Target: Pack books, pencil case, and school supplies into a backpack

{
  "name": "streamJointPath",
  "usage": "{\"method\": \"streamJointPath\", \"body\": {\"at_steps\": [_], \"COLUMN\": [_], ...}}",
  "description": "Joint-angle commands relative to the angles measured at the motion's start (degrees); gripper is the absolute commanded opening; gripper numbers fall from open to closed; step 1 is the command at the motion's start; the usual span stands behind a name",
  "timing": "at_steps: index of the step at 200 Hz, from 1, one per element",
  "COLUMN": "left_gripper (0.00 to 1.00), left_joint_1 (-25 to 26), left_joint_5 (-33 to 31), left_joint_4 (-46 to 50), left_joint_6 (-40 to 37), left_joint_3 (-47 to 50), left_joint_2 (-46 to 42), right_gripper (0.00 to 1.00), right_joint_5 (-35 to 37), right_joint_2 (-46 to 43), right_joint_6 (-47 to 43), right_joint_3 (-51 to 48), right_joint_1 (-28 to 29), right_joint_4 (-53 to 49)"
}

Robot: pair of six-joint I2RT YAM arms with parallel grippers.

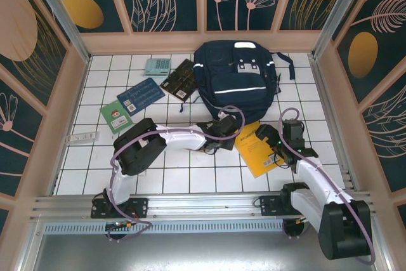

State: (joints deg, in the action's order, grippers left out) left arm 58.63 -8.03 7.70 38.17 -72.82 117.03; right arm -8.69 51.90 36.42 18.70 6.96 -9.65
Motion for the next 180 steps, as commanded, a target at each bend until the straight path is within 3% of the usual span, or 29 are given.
{"method": "streamJointPath", "body": {"at_steps": [1, 25, 50, 63, 92, 118, 149, 180], "left_gripper": [0.0, 0.0, 0.0, 0.0, 0.0, 0.0, 0.0, 0.0], "left_joint_1": [-0.28, 0.15, 2.31, 3.27, 3.45, 3.13, 2.15, 1.84], "left_joint_5": [-0.37, 5.55, 5.77, 5.94, 3.78, -0.59, -2.19, -4.92], "left_joint_4": [0.44, -1.79, -1.78, -1.75, -1.16, 1.87, 4.11, 7.41], "left_joint_6": [-0.31, 0.03, 0.06, -0.09, 0.32, -0.06, -0.33, 0.39], "left_joint_3": [2.73, 6.27, 8.33, 8.55, 7.35, 4.76, 3.82, 4.13], "left_joint_2": [-2.29, -4.11, -5.54, -4.99, -2.98, -1.24, -0.2, -1.65], "right_gripper": [0.99, 0.99, 0.99, 0.99, 0.99, 0.92, 0.89, 0.89], "right_joint_5": [4.06, 7.78, 9.28, 6.61, -3.69, -11.05, -12.13, -7.16], "right_joint_2": [0.38, 3.66, 6.61, 7.93, 8.34, 5.18, 3.29, 3.27], "right_joint_6": [-3.12, -3.81, -5.02, -5.55, -5.69, -3.97, -2.18, -2.85], "right_joint_3": [2.26, 2.93, 3.63, 3.22, 1.61, -0.38, -0.07, -0.25], "right_joint_1": [0.36, 0.22, -0.22, -0.62, -0.08, 3.43, 9.93, 11.04], "right_joint_4": [-1.49, -0.35, 0.32, 1.18, 2.28, 4.1, 3.99, 1.96]}}
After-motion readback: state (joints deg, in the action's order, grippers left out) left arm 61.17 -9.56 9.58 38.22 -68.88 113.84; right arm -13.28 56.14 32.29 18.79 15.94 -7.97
